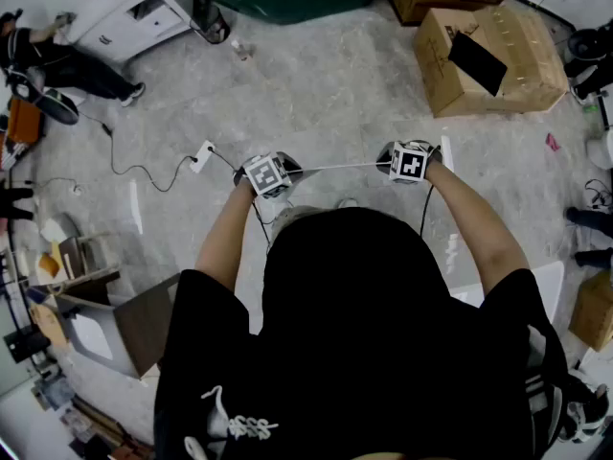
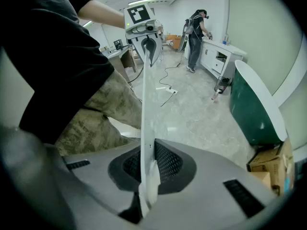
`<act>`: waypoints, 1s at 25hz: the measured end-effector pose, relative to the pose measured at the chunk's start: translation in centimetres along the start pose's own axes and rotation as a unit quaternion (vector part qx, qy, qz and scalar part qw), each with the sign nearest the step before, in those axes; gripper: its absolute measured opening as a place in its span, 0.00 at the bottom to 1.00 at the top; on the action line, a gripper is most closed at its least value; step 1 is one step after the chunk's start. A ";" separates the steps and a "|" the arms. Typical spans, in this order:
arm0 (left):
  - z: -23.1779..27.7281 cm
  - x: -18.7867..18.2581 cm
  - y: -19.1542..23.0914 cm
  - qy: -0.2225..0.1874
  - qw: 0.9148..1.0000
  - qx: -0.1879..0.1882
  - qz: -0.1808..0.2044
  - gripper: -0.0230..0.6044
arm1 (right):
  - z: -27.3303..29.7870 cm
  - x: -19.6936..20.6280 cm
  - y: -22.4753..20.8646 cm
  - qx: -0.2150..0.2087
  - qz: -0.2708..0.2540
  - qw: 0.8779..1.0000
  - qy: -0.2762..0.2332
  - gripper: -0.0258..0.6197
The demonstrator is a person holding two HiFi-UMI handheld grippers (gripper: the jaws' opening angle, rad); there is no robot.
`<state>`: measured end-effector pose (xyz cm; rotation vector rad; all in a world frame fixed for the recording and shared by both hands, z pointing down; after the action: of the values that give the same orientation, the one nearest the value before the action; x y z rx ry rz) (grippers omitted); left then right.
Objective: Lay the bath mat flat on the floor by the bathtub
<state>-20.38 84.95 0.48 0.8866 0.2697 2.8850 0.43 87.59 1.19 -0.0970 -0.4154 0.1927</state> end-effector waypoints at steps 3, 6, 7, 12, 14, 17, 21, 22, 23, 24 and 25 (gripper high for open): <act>0.4 -0.5 -0.3 0.003 1.000 -0.003 -0.001 0.08 | 0.0 1.0 -0.3 0.005 0.003 1.000 -0.004 0.08; 0.3 -1.2 -0.1 0.005 1.000 -0.007 -0.006 0.08 | -0.7 1.1 -0.9 0.012 0.020 1.000 -0.019 0.08; 0.2 -1.4 0.1 0.004 1.000 -0.011 -0.007 0.08 | -1.0 1.1 -1.2 0.017 0.028 0.999 -0.023 0.08; -0.6 -2.5 1.1 0.013 0.999 -0.028 -0.011 0.08 | -2.1 0.8 -2.8 0.041 0.044 0.997 -0.045 0.08; -0.7 -2.5 1.6 0.012 0.999 -0.031 -0.012 0.08 | -2.2 0.5 -3.4 0.051 0.049 0.996 -0.051 0.08; -0.9 -2.4 2.2 0.010 0.999 -0.029 -0.019 0.08 | -2.0 0.2 -4.3 0.059 0.050 0.995 -0.055 0.08; -0.9 -2.5 4.0 0.005 0.999 -0.023 -0.026 0.08 | -2.1 -0.1 -6.6 0.070 0.048 0.995 -0.055 0.08; -0.8 -2.5 4.4 0.005 0.999 -0.022 -0.025 0.08 | -2.1 -0.1 -7.2 0.071 0.050 0.995 -0.053 0.08; -0.7 -2.6 4.8 0.004 1.000 -0.019 -0.024 0.08 | -2.0 -0.1 -7.7 0.071 0.050 0.995 -0.050 0.08; -0.6 -2.7 5.3 0.003 1.000 -0.015 -0.023 0.08 | -2.0 -0.1 -8.3 0.073 0.049 0.995 -0.047 0.08; -0.5 -2.9 5.8 0.001 1.000 -0.013 -0.023 0.08 | -2.0 0.0 -9.0 0.076 0.048 0.995 -0.044 0.08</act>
<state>-18.60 78.78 -0.32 0.8613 0.2486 2.8407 2.69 78.72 0.54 0.0410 -0.4821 0.3240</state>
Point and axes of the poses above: the fingertips, and each gripper's own axes: z forward along the fingers, y to its left, x out of its underside, the point moved 1 cm from there along -z, backward along the fingers, and after that the axes turned 3 degrees about -y, right-handed, at the moved point
